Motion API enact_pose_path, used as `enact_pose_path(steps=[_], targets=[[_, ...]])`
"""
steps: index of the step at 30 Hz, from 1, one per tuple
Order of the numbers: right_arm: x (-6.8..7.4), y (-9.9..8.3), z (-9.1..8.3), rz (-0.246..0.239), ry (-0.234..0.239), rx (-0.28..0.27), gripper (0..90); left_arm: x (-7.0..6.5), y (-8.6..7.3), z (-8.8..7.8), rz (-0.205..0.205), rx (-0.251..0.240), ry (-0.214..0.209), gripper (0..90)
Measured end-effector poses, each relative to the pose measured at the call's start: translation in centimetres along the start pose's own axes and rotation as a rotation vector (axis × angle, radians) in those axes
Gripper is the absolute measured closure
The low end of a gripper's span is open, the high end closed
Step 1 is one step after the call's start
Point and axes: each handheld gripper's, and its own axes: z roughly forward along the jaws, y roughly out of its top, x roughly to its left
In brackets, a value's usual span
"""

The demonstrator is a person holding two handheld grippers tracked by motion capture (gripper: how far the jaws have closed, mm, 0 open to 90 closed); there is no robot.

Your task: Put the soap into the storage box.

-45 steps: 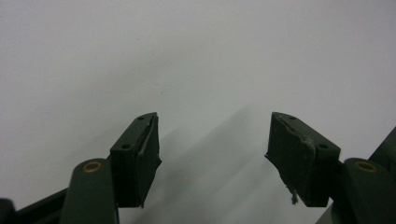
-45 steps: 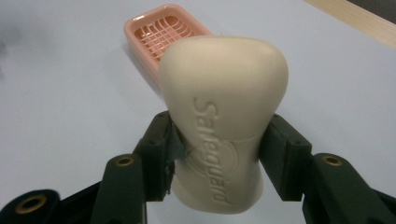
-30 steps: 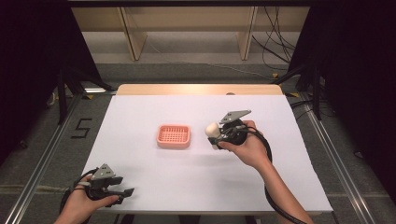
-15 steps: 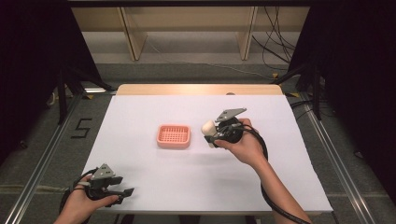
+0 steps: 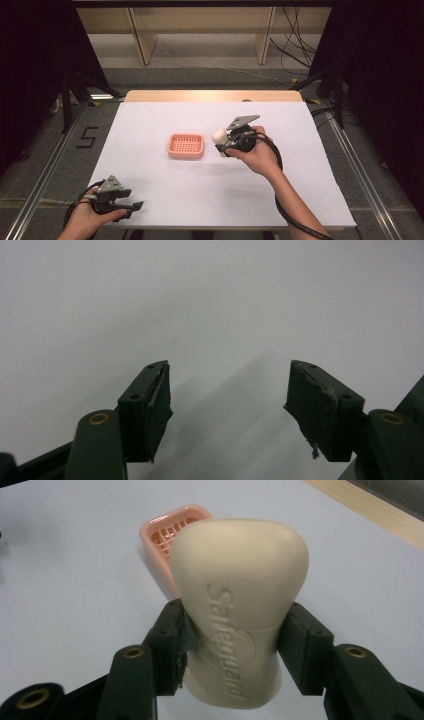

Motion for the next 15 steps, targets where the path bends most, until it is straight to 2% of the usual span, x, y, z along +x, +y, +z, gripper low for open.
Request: enact_pose_path(steps=[2,4,5,8,9,10,11,15], targets=[[0.1,0.1,0.1,0.008,-0.006,0.005,50.2,0.0,0.0,0.0,0.000,-0.003,-0.001,33.8],[0.0,0.2,0.1,-0.011,0.008,0.014,50.2,0.0,0.0,0.0,-0.005,-0.007,-0.005,33.8],[0.0,0.3,0.3,-0.036,0.009,0.008,50.2,0.0,0.0,0.1,-0.012,-0.003,-0.006,33.8],[0.0,0.5,0.5,-0.034,0.016,0.009,50.1,0.0,0.0,0.0,-0.012,-0.001,-0.006,33.8],[0.3,0.5,0.8,0.008,0.002,0.000,50.2,0.0,0.0,0.0,-0.012,0.000,-0.007,33.8],[0.3,0.5,0.8,0.008,0.002,0.000,50.2,0.0,0.0,0.0,-0.012,0.000,-0.007,33.8],[0.3,0.6,0.8,0.008,0.010,0.022,50.2,-0.1,0.0,0.0,-0.013,-0.007,-0.006,33.8],[0.3,0.8,1.2,-0.003,0.013,0.010,50.1,0.0,0.0,0.0,-0.007,0.000,-0.004,33.8]])
